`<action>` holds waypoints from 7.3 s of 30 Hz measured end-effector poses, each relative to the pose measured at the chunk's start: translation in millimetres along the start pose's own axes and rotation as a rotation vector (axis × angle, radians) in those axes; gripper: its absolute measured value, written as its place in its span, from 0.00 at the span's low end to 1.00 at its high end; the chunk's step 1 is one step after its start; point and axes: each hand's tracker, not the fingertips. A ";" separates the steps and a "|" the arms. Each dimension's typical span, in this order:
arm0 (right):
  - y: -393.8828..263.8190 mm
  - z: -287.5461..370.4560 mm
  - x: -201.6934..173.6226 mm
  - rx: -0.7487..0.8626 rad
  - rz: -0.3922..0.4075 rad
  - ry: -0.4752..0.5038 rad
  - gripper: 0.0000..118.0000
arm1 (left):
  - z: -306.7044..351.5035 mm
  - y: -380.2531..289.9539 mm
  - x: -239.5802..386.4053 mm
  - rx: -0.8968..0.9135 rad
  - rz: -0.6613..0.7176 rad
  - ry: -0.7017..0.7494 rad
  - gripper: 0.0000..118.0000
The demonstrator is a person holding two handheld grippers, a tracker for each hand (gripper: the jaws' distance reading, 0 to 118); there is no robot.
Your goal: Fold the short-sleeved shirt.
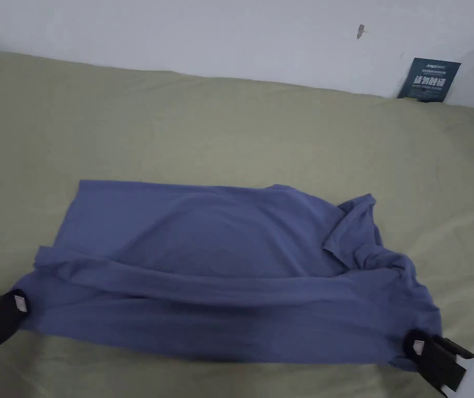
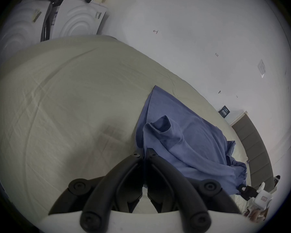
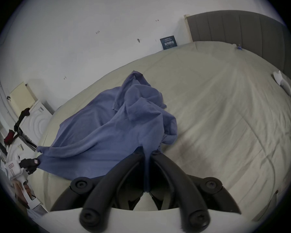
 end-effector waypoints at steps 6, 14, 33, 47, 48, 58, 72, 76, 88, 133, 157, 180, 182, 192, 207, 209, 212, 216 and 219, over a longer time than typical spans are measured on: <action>4.4 38.0 -1.8 0.009 0.078 -0.004 0.02 | 27.2 2.5 -6.0 0.006 -0.010 0.006 0.00; -2.2 79.9 -4.7 -0.033 0.152 0.015 0.02 | 79.4 -19.2 -15.9 -0.010 -0.015 0.058 0.00; -58.0 123.5 17.7 -0.230 0.054 -0.089 0.03 | 132.7 -69.8 -34.1 -0.113 0.080 0.199 0.00; -22.7 201.8 -22.6 0.127 0.254 -0.004 0.68 | 195.6 -40.2 6.8 0.336 -0.112 0.138 0.97; -17.3 201.7 -26.8 0.139 0.283 0.019 0.68 | 196.4 -31.9 17.3 0.341 -0.201 0.152 0.97; 0.9 170.7 -66.4 0.209 0.342 0.160 0.00 | 156.1 -21.5 44.8 0.277 -0.519 0.012 0.00; 34.6 90.8 -70.3 0.147 0.348 0.153 0.00 | -30.3 84.6 15.8 -0.109 -0.394 0.027 0.04; 38.3 79.0 -64.0 0.125 0.340 0.132 0.00 | -77.1 93.0 13.3 -0.246 -0.418 0.032 0.73; 25.6 69.4 -57.4 0.082 0.322 0.121 0.00 | -122.8 68.8 3.7 -0.355 -0.393 0.059 0.87; 114.4 -55.0 -7.2 -0.032 0.148 0.286 0.02 | -53.8 63.3 0.8 -0.151 -0.350 -0.137 0.00; 33.6 117.2 10.6 0.022 0.252 0.154 0.02 | 92.1 30.0 -33.8 -0.172 -0.428 -0.220 0.00; -34.9 136.4 7.0 -0.321 0.410 -0.162 0.22 | 128.1 -44.1 -63.0 -0.434 -0.503 -0.140 0.25; -33.1 139.1 6.6 -0.316 0.433 -0.163 0.39 | 127.8 -42.7 -63.4 -0.455 -0.486 -0.124 0.65; 4.3 236.8 -64.2 0.148 0.468 0.188 0.62 | 213.6 6.6 -31.9 0.106 -0.197 -0.221 0.63; -32.6 188.1 -154.2 0.095 0.554 0.442 0.00 | 153.8 -27.6 -112.2 -0.228 -0.185 -0.167 0.00; -34.9 188.0 -155.7 0.080 0.560 0.438 0.00 | 146.1 -34.4 -129.3 -0.299 -0.058 -0.237 0.12; -33.6 187.5 -155.7 0.060 0.559 0.439 0.00 | 135.1 -46.2 -147.4 -0.367 0.115 -0.301 0.84; -31.9 190.1 -156.8 0.069 0.576 0.427 0.00 | 129.4 -62.6 -159.6 -0.415 0.225 -0.364 1.00; -32.3 191.7 -159.5 0.075 0.567 0.433 0.00 | 119.2 -78.6 -168.9 -0.432 0.413 -0.386 1.00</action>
